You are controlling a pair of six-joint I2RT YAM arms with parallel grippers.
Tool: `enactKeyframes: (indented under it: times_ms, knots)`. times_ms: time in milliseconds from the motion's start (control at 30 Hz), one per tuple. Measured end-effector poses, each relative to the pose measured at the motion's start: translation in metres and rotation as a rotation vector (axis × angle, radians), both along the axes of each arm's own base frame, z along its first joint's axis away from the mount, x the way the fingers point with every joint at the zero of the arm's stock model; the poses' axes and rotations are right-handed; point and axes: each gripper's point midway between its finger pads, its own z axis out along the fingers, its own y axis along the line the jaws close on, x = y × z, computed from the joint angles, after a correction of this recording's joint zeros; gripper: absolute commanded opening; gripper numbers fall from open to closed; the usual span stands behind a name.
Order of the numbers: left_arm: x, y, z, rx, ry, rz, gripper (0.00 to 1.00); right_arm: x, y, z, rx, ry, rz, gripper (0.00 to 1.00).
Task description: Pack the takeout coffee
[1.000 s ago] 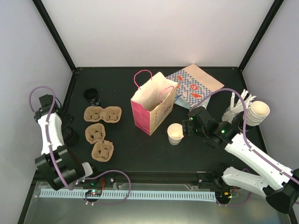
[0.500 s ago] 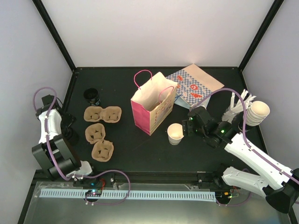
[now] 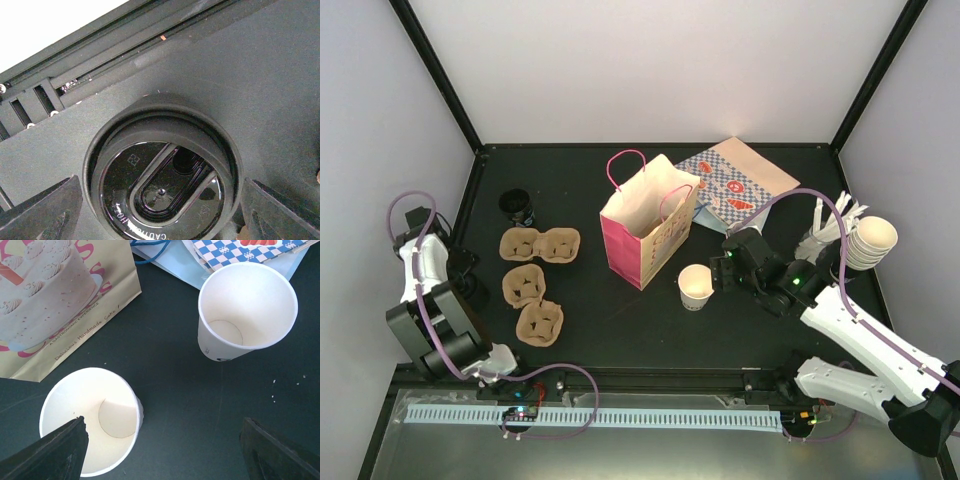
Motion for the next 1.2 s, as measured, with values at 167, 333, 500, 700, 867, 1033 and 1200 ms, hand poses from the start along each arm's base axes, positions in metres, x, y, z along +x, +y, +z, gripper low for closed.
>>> enactKeyframes:
  times_ms: [167, 333, 500, 700, 867, 1033, 1200]
  knots:
    - [-0.001, -0.002, -0.007, -0.024, 0.014, 0.001, 0.89, 0.001, -0.001, 0.0, -0.004, -0.004, -0.004, 0.86]
    - [-0.001, -0.003, -0.01, -0.037, 0.019, 0.003, 0.86, 0.001, -0.002, 0.001, -0.008, -0.007, -0.008, 0.86]
    - [-0.001, -0.003, -0.012, -0.042, 0.02, 0.01, 0.84, 0.001, -0.002, 0.001, -0.009, -0.008, -0.009, 0.86]
    - [-0.001, -0.003, -0.013, -0.051, 0.018, 0.017, 0.79, 0.001, -0.002, 0.001, -0.008, -0.008, -0.009, 0.86]
    - [-0.001, -0.003, -0.013, -0.051, 0.017, 0.018, 0.77, 0.001, -0.002, 0.001, -0.008, -0.009, -0.009, 0.86]
    - [-0.002, -0.004, -0.012, -0.051, 0.015, 0.022, 0.76, 0.001, -0.002, 0.001, -0.008, -0.009, -0.01, 0.86]
    - [-0.007, -0.008, -0.007, -0.052, 0.0, 0.033, 0.76, 0.001, -0.003, 0.001, -0.009, -0.012, -0.011, 0.86]
